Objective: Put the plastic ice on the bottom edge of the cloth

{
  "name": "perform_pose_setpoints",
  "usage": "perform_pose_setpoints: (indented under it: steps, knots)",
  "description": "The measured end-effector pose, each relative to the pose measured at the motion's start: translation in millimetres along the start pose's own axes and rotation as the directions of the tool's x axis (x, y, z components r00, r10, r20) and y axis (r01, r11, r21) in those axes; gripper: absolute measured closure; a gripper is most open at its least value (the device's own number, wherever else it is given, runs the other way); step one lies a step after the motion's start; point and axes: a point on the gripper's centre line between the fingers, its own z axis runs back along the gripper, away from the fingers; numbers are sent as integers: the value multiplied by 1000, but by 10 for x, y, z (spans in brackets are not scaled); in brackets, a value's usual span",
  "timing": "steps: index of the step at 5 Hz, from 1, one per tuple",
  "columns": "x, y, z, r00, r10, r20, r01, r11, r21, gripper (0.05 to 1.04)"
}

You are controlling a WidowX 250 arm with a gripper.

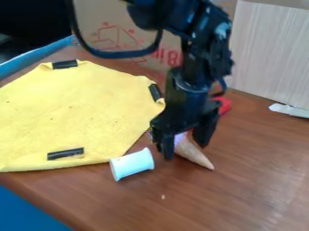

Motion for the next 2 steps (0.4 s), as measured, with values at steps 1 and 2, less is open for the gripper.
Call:
perform_pose_setpoints:
  steps: [1,2]
  knots:
    - [104,-4,-113,1000,12,28,-12,1000,7,126]
    - [265,-17,-176,998,17,60,-17,1000,-12,297]
